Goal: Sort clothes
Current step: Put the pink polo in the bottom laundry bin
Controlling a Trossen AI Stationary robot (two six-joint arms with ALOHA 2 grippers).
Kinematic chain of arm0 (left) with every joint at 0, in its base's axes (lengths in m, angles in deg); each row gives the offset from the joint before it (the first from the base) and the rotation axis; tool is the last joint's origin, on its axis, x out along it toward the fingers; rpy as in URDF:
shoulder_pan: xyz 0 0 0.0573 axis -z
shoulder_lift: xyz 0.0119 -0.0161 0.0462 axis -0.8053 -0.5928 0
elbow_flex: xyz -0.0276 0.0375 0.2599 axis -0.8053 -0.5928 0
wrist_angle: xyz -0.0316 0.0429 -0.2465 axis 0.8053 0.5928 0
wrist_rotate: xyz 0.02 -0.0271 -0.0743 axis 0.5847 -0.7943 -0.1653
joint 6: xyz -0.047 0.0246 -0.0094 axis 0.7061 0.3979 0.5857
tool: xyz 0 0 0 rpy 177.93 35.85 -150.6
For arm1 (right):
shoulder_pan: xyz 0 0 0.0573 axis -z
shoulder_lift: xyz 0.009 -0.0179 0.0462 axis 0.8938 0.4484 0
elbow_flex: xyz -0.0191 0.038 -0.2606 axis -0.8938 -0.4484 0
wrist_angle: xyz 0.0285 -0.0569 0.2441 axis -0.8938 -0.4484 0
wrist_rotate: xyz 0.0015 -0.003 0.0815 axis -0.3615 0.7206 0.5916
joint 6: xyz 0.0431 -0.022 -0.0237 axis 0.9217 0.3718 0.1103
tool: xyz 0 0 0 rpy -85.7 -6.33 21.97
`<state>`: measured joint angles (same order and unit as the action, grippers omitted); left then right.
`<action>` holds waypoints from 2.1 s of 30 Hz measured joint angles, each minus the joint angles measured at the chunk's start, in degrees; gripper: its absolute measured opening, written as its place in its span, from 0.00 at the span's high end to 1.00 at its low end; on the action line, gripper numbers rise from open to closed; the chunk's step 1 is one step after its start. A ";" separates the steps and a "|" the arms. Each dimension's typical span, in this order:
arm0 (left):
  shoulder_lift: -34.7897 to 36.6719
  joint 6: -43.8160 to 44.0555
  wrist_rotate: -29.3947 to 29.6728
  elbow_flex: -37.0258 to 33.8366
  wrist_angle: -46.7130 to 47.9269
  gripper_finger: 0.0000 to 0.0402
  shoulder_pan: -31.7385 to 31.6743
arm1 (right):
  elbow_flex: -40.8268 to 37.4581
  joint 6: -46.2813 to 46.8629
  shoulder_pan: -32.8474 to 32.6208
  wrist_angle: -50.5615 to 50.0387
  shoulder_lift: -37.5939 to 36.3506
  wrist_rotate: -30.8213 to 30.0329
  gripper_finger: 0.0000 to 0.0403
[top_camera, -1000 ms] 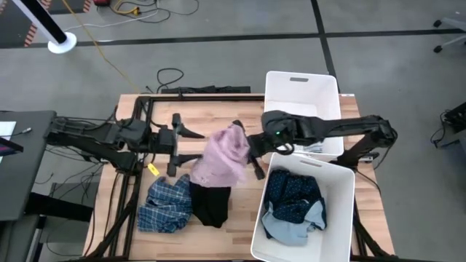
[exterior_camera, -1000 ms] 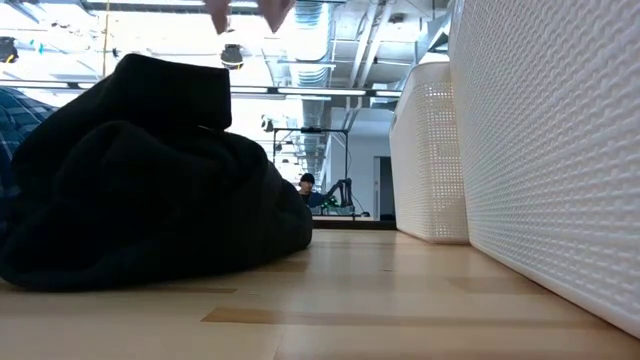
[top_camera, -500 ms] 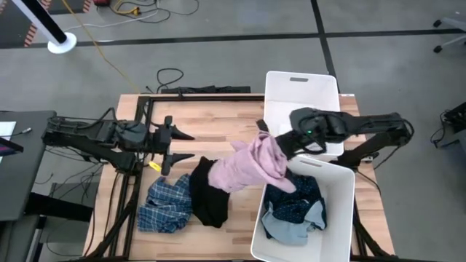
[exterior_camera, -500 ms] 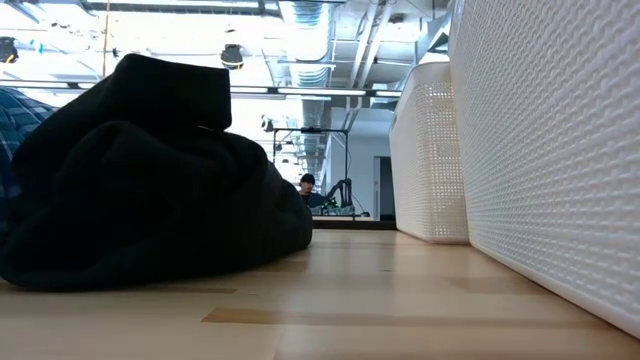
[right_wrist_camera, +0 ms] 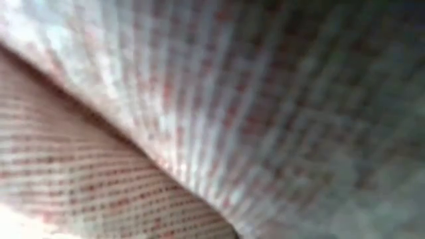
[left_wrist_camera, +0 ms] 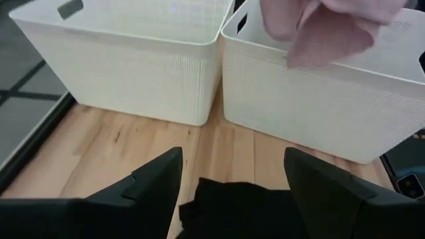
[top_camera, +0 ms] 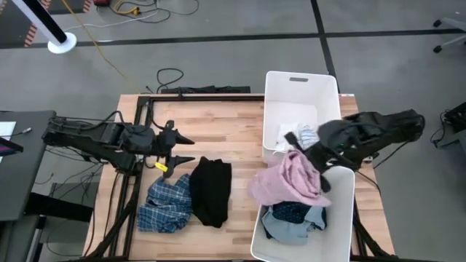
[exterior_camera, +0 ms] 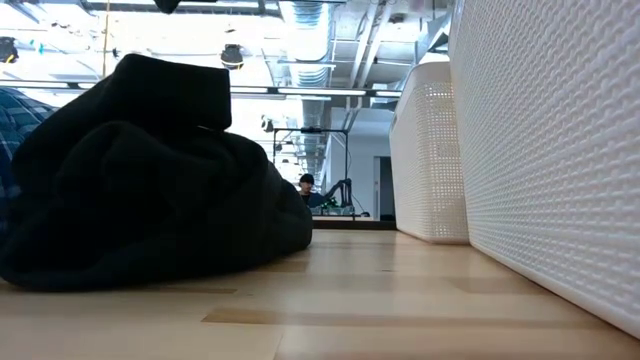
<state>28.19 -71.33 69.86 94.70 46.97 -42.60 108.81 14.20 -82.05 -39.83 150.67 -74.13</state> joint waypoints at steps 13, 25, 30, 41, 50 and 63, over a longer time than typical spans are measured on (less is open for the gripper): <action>-6.75 4.18 -0.28 -0.02 1.04 0.35 1.12 | 0.00 18.06 -14.86 -15.90 -3.43 -6.62 0.91; -16.95 5.24 -1.03 -0.02 -4.39 0.35 2.02 | -0.11 33.07 -20.62 -22.63 7.93 -2.84 0.91; -20.56 4.05 -1.03 -0.02 -6.32 0.35 2.91 | -0.15 41.17 -20.15 -24.76 12.75 5.31 0.91; -27.35 0.55 -1.01 -0.02 -12.76 0.35 4.10 | -0.13 52.73 -15.51 -21.19 19.73 17.51 0.91; -29.08 -2.49 -0.75 0.00 -13.72 0.35 3.96 | -0.15 50.78 -13.65 -22.16 30.23 28.54 0.91; -28.82 -4.68 -0.63 0.02 -13.32 0.35 3.83 | -8.18 53.86 -14.15 -15.86 34.36 30.44 0.91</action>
<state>-0.64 -76.01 69.23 94.72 33.65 -38.77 100.63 68.06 -96.19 -55.69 185.02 -43.69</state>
